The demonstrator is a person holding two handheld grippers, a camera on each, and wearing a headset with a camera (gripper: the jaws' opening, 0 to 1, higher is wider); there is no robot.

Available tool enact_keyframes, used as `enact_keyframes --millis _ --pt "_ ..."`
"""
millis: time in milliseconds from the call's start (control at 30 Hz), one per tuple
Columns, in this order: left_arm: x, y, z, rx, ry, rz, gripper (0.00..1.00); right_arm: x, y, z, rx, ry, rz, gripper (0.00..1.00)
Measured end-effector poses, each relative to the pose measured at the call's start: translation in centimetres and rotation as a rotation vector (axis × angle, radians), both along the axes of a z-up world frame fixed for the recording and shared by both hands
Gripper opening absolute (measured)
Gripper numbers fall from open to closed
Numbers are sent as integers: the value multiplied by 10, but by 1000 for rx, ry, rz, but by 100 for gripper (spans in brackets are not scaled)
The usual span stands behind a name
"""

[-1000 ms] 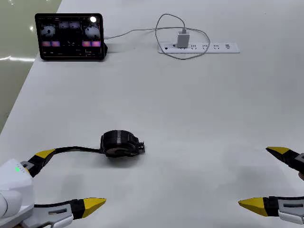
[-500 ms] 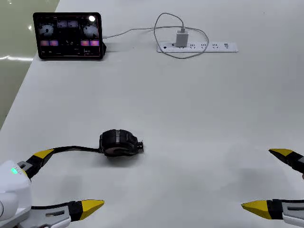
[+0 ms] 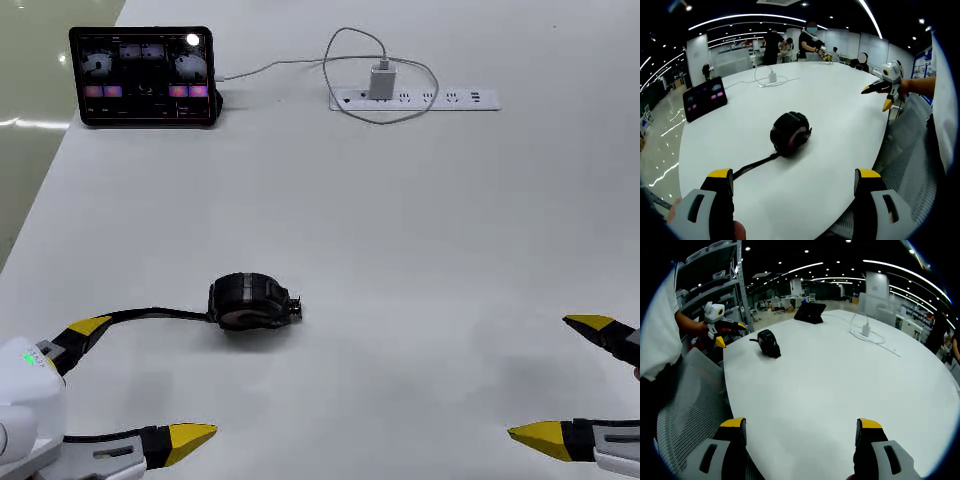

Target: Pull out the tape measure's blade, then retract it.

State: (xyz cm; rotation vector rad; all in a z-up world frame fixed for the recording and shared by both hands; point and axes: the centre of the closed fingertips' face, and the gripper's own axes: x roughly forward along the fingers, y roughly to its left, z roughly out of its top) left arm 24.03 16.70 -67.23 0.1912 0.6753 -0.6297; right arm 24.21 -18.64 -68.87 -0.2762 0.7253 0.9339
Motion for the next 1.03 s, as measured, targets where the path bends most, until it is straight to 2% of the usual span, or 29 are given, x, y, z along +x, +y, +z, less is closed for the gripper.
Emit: enact_keyframes --millis 367,600,633,667,800,1033 --pt "-2 -3 1 10 -13 -32 99 0 -3 1 -5 -4 0 89" --pt "-3 -3 1 -12 5 -17 99 0 -3 1 -6 -2 1 89" --pt "-1 0 2 -1 -11 -10 99 0 -3 1 -6 -3 1 88" --pt "-3 -2 1 -15 8 -20 99 0 -3 1 -7 -4 1 88" --pt "-2 -2 1 -7 -1 -23 99 0 -2 1 -6 -3 5 88" --pt "-3 -4 2 -11 -1 -32 99 -1 -1 1 -4 1 8 88"
